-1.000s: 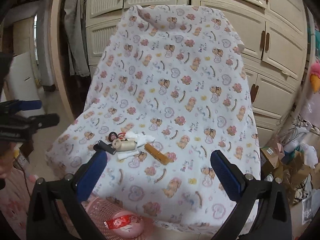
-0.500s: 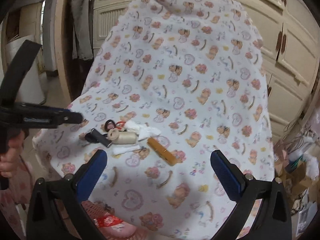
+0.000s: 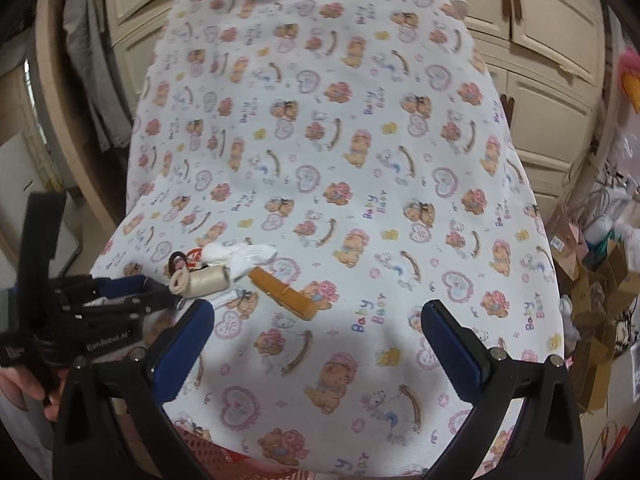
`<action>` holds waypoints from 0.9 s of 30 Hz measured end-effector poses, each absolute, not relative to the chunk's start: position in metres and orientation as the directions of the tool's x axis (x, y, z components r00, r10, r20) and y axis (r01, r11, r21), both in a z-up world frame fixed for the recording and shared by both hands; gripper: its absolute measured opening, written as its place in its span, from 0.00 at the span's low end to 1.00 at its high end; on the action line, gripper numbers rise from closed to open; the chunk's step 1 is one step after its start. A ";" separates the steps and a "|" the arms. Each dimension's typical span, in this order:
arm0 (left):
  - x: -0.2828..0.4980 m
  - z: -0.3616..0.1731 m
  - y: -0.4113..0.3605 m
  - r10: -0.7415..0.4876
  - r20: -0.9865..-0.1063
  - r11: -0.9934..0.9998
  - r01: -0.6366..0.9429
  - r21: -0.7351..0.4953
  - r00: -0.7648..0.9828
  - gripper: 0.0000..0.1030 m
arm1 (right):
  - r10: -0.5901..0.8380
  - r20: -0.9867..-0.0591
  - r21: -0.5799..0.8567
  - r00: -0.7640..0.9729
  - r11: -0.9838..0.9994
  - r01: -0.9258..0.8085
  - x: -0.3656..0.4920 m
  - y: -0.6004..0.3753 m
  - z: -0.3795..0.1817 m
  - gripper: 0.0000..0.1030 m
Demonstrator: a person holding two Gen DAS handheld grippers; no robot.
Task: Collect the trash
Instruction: 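Close the right tool on the wooden clothespin and lift it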
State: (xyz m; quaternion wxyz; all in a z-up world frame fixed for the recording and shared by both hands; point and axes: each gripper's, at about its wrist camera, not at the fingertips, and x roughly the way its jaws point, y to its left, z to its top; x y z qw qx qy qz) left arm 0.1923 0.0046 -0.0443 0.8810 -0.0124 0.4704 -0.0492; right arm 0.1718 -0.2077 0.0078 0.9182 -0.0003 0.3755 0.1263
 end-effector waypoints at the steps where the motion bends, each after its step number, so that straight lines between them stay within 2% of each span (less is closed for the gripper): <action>1: 0.192 -0.044 0.006 -0.101 -0.824 0.995 0.065 -0.077 0.557 0.30 | 0.229 -0.689 0.093 0.688 0.969 -0.229 0.172 -0.209 0.008 1.00; 4: 0.192 -0.039 0.012 -0.116 -0.810 0.993 0.040 -0.113 0.575 0.18 | 0.217 -0.689 0.080 0.691 0.971 -0.226 0.171 -0.210 0.007 1.00; 13: 0.180 -0.018 0.020 -0.186 -0.777 0.981 0.072 -0.180 0.602 0.03 | 0.197 -0.695 0.072 0.691 0.976 -0.205 0.170 -0.215 0.004 1.00; 25: 0.155 0.006 0.028 -0.156 -0.735 0.987 0.076 -0.141 0.660 0.02 | 0.204 -0.703 0.093 0.681 0.976 -0.196 0.174 -0.210 -0.001 1.00; 26: 0.153 0.007 0.030 -0.160 -0.734 0.986 0.073 -0.149 0.660 0.02 | 0.203 -0.703 0.087 0.682 0.976 -0.201 0.175 -0.207 -0.002 0.99; 27: 0.153 0.008 0.031 -0.164 -0.734 0.985 0.070 -0.156 0.660 0.02 | 0.206 -0.705 0.080 0.679 0.974 -0.212 0.177 -0.203 -0.003 0.91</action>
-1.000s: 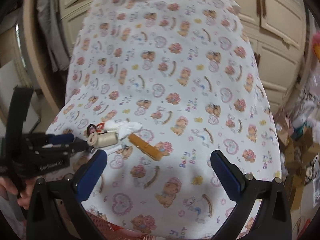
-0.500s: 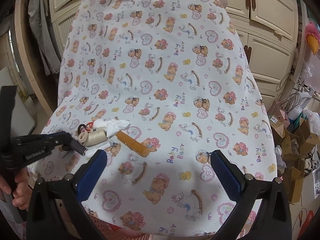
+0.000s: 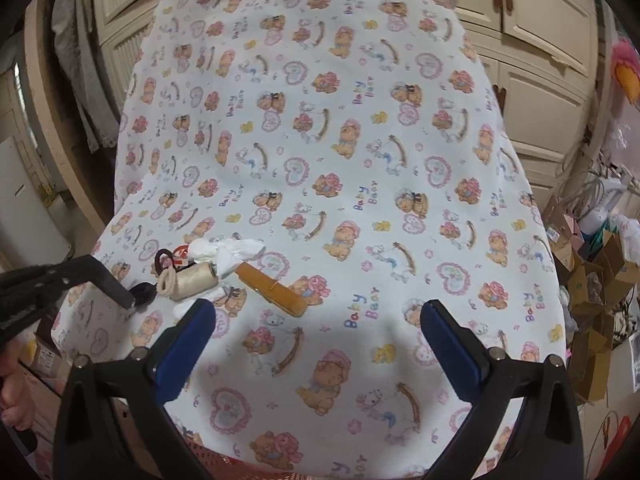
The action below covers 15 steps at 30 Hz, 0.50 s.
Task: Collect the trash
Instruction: 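Close the right tool on the wooden clothespin and lift it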
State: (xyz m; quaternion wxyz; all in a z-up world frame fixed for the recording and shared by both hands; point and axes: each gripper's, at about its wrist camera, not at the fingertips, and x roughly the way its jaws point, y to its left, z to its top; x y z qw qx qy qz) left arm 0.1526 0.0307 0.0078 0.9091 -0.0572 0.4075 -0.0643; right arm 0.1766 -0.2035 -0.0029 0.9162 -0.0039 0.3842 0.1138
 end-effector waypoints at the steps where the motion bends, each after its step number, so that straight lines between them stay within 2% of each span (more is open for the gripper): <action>1: 0.152 0.008 0.032 -0.165 -0.733 0.985 0.067 -0.161 0.660 0.02 | 0.211 -0.712 0.076 0.670 0.971 -0.226 0.179 -0.199 -0.005 0.81; 4: 0.151 0.006 0.035 -0.139 -0.737 0.988 0.043 -0.147 0.661 0.02 | 0.253 -0.740 0.102 0.623 0.958 -0.268 0.191 -0.187 -0.008 0.66; 6: 0.151 0.006 0.036 -0.129 -0.738 0.990 0.040 -0.137 0.662 0.02 | 0.285 -0.737 0.121 0.613 0.948 -0.295 0.197 -0.179 -0.006 0.65; 8: 0.151 0.007 0.038 -0.143 -0.729 0.987 0.041 -0.156 0.669 0.02 | 0.257 -0.737 0.079 0.625 0.951 -0.298 0.201 -0.172 -0.007 0.65; 12: 0.148 0.014 0.036 -0.144 -0.699 0.988 0.062 -0.142 0.701 0.02 | 0.183 -0.767 0.040 0.615 0.970 -0.240 0.215 -0.164 -0.022 0.48; 15: 0.148 0.016 0.035 -0.131 -0.696 0.990 0.060 -0.126 0.706 0.02 | 0.124 -0.782 -0.016 0.611 0.976 -0.218 0.222 -0.158 -0.033 0.48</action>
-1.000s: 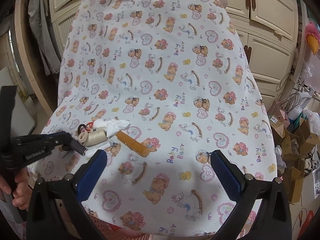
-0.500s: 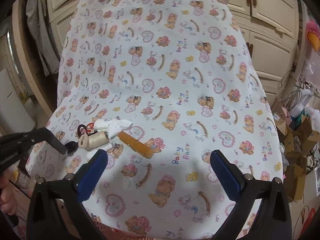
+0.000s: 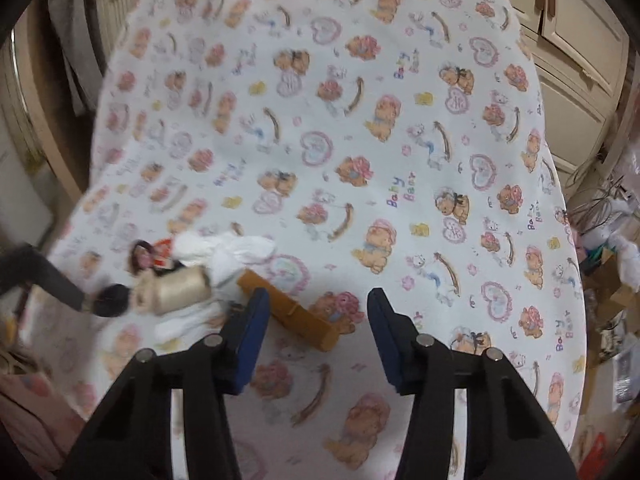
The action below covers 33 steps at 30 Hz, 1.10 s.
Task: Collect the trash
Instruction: 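Close the right tool on the wooden clothespin and lift it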
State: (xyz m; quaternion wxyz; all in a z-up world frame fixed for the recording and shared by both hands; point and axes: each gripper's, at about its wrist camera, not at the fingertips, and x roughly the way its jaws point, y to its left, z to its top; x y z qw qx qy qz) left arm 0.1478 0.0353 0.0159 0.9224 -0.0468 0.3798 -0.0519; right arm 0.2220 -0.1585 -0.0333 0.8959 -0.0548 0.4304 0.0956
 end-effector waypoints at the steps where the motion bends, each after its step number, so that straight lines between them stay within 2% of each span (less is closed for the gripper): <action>1: 0.148 0.016 0.037 -0.131 -0.696 0.990 0.057 -0.129 0.706 0.02 | 0.136 -0.794 0.005 0.592 0.976 -0.218 0.226 -0.160 -0.038 0.47; 8: 0.147 0.016 0.045 -0.126 -0.694 0.989 0.031 -0.148 0.709 0.02 | 0.295 -0.795 0.235 0.530 0.955 -0.179 0.238 -0.188 -0.047 0.48; 11: 0.145 0.018 0.046 -0.127 -0.688 0.988 0.033 -0.148 0.715 0.02 | 0.337 -0.785 0.275 0.520 0.942 -0.195 0.235 -0.192 -0.048 0.45; 19: 0.142 0.019 0.047 -0.108 -0.689 0.991 0.025 -0.129 0.717 0.02 | 0.356 -0.802 0.231 0.479 0.925 -0.301 0.219 -0.177 -0.050 0.15; 28: 0.142 0.023 0.053 -0.110 -0.679 0.988 0.008 -0.151 0.726 0.02 | 0.254 -0.805 0.135 0.536 0.958 -0.251 0.196 -0.180 -0.049 0.13; 33: 0.141 0.027 0.050 -0.120 -0.671 0.988 0.025 -0.149 0.732 0.02 | 0.264 -0.802 0.113 0.536 0.948 -0.298 0.186 -0.180 -0.049 0.12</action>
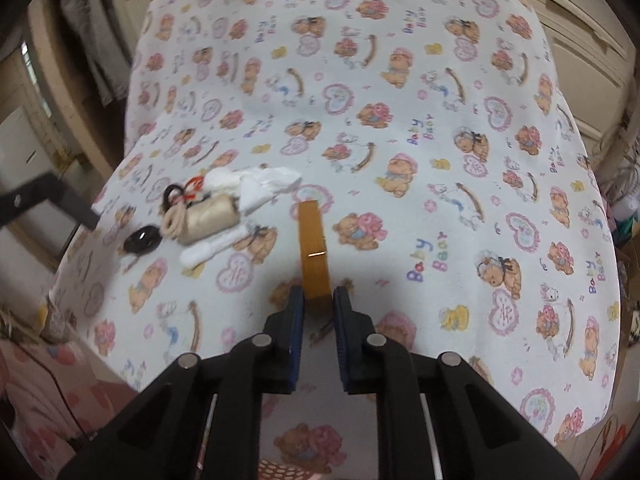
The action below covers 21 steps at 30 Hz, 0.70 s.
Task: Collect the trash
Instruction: 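Close the right tool on the wooden clothespin and lift it, then carry the clothespin down into the pink wastebasket and open the right tool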
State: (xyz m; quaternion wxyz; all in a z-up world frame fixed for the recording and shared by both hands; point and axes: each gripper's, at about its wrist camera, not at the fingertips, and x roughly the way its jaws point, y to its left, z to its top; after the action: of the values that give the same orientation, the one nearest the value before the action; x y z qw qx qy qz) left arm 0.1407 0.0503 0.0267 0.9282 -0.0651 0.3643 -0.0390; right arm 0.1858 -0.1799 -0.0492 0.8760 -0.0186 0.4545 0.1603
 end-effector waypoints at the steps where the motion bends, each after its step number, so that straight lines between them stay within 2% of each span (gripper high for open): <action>1: 0.140 0.027 0.050 -0.123 -0.670 0.988 0.029 -0.150 0.732 0.02 | 0.264 -0.801 0.105 0.537 0.946 -0.307 0.184 -0.178 -0.049 0.13; 11: 0.142 0.027 0.047 -0.138 -0.672 0.986 0.036 -0.164 0.727 0.02 | 0.343 -0.795 0.123 0.500 0.898 -0.422 0.162 -0.170 -0.049 0.13; 21: 0.141 0.026 0.043 -0.151 -0.669 0.984 0.049 -0.169 0.728 0.02 | 0.317 -0.769 0.124 0.556 0.926 -0.356 0.162 -0.179 -0.042 0.11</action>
State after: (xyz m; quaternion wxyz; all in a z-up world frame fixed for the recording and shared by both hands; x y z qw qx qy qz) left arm 0.1415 0.0433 0.0264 0.9269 -0.0697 0.3648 -0.0537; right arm 0.1619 -0.1791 -0.0417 0.8817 -0.0230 0.4310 0.1908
